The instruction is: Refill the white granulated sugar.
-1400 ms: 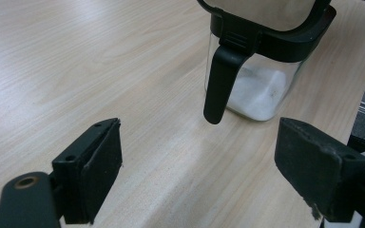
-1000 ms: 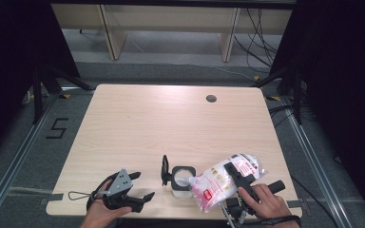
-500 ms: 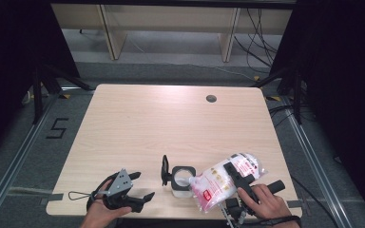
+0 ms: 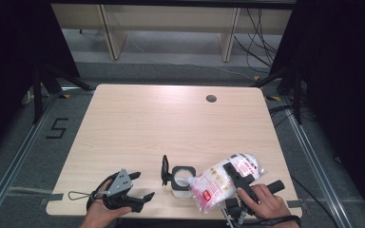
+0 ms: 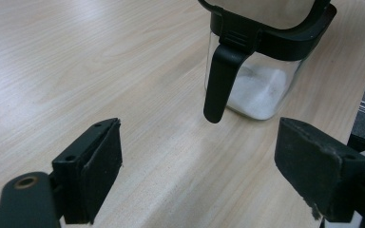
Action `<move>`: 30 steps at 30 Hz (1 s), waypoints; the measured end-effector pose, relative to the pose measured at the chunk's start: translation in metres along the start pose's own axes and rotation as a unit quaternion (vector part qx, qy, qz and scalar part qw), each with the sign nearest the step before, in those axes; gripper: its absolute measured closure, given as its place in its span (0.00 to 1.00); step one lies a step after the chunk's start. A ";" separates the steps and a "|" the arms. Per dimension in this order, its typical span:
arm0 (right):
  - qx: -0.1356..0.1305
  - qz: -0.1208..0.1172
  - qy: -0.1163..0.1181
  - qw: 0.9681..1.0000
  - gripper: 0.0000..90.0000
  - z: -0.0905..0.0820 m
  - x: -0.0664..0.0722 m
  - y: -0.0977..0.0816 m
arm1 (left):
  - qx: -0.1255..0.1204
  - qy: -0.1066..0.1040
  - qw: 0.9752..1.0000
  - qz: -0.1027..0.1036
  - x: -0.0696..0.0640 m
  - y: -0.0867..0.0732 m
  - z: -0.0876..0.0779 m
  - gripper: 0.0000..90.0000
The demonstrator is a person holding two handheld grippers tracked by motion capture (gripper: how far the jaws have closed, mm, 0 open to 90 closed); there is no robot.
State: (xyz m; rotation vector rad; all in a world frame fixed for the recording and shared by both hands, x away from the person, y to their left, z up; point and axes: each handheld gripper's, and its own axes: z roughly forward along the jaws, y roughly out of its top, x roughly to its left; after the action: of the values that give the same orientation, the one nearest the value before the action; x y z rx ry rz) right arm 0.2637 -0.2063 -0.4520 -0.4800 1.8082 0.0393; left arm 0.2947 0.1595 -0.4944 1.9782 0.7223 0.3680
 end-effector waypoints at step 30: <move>-0.013 -0.002 0.004 1.000 0.49 0.002 -0.002 -0.002 | 0.003 0.003 1.000 0.015 0.001 0.000 -0.002 0.18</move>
State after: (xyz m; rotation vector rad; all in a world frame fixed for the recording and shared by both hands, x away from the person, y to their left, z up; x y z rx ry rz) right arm 0.2668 -0.2068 -0.4500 -0.5033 1.8172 0.0584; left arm 0.2947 0.1619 -0.4934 1.9966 0.7001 0.3907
